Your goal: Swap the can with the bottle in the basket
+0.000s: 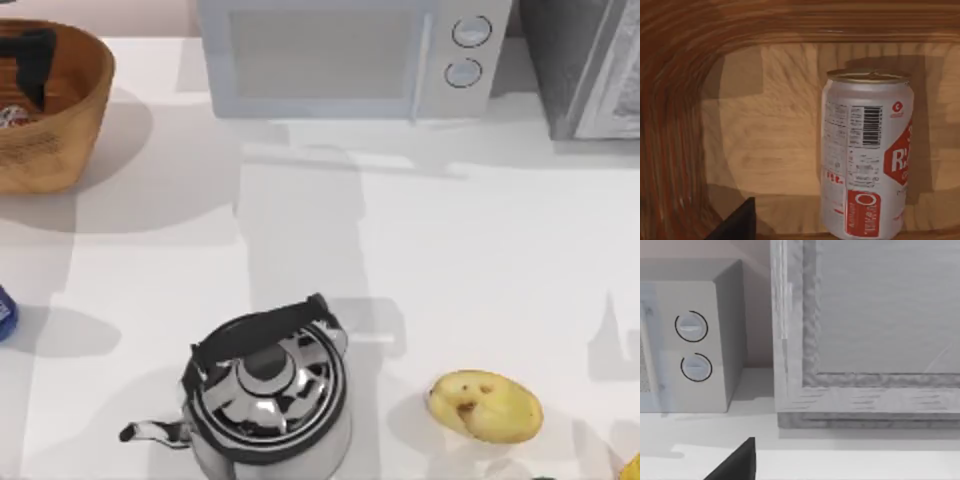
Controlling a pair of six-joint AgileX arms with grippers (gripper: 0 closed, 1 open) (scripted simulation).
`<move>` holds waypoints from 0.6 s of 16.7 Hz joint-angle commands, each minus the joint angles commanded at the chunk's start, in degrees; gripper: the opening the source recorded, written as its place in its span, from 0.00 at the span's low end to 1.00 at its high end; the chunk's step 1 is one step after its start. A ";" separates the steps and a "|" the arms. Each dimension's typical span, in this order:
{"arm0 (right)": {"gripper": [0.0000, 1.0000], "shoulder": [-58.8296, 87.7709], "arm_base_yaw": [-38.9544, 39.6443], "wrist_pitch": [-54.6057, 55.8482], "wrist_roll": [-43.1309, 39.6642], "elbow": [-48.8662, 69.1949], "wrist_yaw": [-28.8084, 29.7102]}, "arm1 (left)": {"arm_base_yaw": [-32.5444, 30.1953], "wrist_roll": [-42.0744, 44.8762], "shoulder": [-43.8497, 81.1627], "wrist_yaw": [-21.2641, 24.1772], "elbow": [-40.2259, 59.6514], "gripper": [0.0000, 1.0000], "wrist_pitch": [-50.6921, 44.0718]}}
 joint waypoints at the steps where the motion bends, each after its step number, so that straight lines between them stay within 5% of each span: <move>1: 1.00 0.00 0.00 0.00 0.00 0.00 0.00 | 0.13 0.24 2.04 0.05 2.32 1.00 -1.16; 10: 1.00 0.00 0.00 0.00 0.00 0.00 0.00 | -0.01 0.51 4.78 0.09 5.11 1.00 -2.41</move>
